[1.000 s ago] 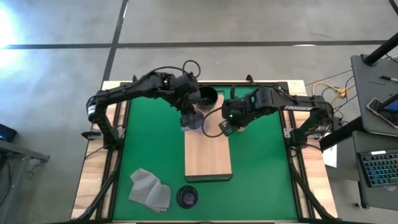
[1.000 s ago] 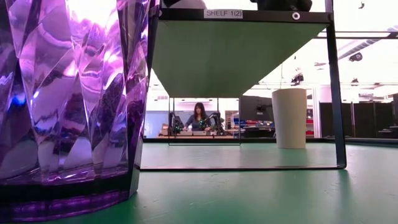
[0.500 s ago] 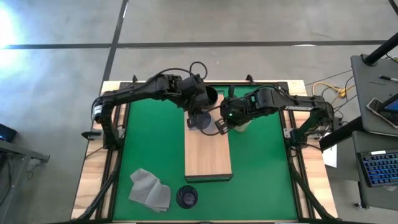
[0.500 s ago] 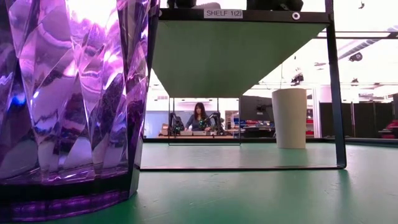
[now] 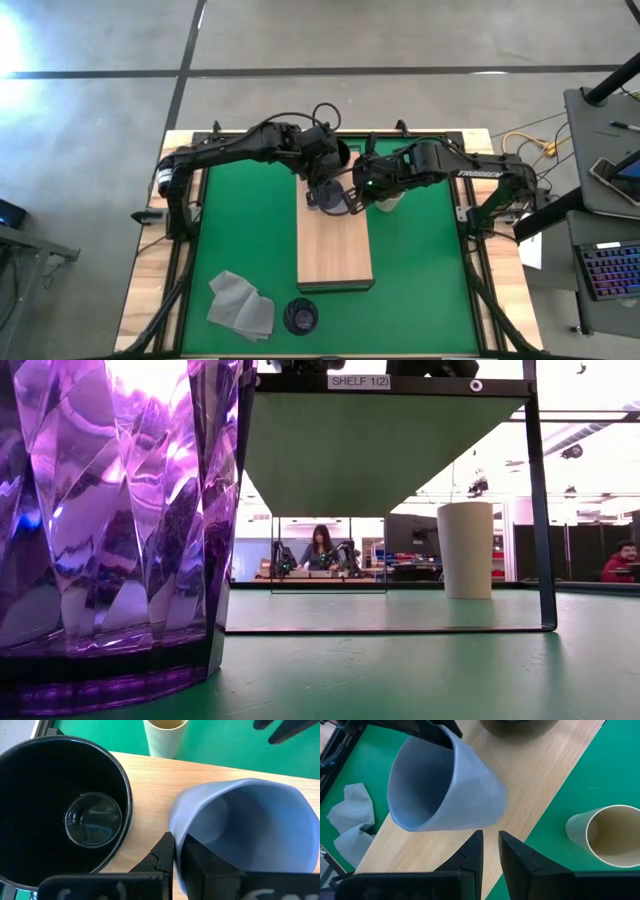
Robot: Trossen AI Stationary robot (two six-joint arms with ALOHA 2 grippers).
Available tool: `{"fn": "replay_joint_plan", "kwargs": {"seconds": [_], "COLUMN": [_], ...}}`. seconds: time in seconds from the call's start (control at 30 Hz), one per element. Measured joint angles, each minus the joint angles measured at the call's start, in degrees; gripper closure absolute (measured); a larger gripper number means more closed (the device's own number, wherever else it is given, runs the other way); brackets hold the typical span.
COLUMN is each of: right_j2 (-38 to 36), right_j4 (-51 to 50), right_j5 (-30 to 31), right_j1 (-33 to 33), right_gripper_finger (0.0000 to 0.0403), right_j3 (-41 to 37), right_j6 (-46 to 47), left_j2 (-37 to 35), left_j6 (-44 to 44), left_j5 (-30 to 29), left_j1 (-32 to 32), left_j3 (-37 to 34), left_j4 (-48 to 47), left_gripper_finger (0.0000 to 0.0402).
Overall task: Stack small to large cups/mugs on shelf
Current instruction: Put the violet cup on the shelf
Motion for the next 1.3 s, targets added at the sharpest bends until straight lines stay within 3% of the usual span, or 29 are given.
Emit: {"fn": "replay_joint_plan", "kwargs": {"seconds": [0.5,0.7,0.87,1.13,1.3], "right_j2": [0.67,1.11,1.11,0.57,0.00], "right_j4": [2.18,2.02,1.40,3.85,5.86], "right_j5": [0.04,0.59,0.33,-7.20,-8.90], "right_j1": [0.00,-0.27,-1.59,-4.44,-4.76], "right_gripper_finger": [0.0351,0.0388,0.0394,0.0394,0.0394], "right_j3": [-0.22,-0.26,-0.59,-3.09,-3.57], "right_j6": [-1.94,-4.73,-6.15,-9.41,-10.51], "left_j2": [0.00,0.00,-0.15,-0.35,-0.35], "left_j6": [-0.55,-0.64,-0.62,0.34,1.17], "left_j5": [0.06,0.18,0.33,0.35,0.35], "left_j1": [0.57,0.57,0.57,0.57,0.57], "left_j3": [-0.46,-0.54,-0.28,-0.83,-0.87], "left_j4": [0.90,0.29,0.02,-0.08,0.98], "left_gripper_finger": [0.0401,0.0401,0.0399,0.0395,0.0394]}}
